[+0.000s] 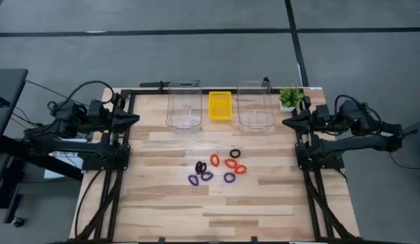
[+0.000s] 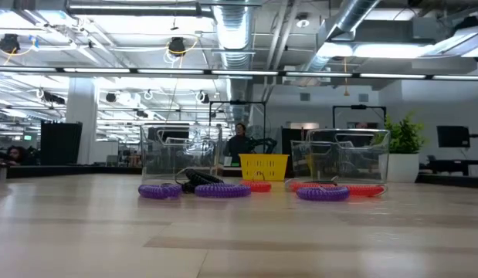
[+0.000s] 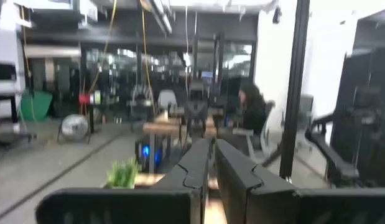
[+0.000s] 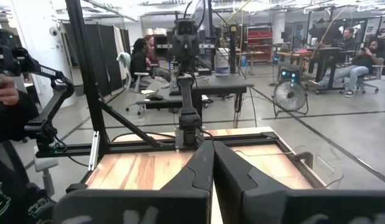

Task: Sort spring keychains
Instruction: Put the right orange spring keychain into the right transparent bin

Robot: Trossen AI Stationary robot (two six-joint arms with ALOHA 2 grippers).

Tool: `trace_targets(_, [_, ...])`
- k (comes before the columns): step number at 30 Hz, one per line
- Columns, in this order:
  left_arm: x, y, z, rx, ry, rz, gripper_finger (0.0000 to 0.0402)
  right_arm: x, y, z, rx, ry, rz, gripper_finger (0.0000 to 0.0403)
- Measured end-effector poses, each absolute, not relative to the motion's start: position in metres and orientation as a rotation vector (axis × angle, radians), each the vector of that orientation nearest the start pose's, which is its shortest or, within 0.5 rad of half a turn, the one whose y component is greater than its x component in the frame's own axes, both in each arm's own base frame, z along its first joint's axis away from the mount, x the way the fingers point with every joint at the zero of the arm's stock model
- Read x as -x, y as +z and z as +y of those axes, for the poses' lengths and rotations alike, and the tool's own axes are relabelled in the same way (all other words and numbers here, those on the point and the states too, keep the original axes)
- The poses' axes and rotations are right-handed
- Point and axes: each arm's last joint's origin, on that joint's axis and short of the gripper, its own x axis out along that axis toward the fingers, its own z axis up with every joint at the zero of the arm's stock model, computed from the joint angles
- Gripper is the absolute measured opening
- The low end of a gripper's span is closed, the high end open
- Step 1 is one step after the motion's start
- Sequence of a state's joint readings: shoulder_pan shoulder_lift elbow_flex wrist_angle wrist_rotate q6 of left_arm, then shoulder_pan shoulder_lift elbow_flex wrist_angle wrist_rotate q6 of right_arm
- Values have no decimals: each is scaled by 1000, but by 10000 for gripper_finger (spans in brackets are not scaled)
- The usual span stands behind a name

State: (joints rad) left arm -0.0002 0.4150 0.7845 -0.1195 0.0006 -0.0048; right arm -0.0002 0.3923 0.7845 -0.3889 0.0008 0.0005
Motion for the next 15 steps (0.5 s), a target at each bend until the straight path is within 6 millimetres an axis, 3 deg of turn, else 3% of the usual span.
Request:
trace_targets(4, [-86,385,0,9,-2,-306,29,-76,354,0,-1,-1,-3,0])
trace_targets(8, [-94,378,-2,84,-64,-258,29,-76,354,0,0,-1,-3,0])
trace_targets(15, [-120,341,-4,52,-121,5,29,-76,362,-4,28,-117,-89,0])
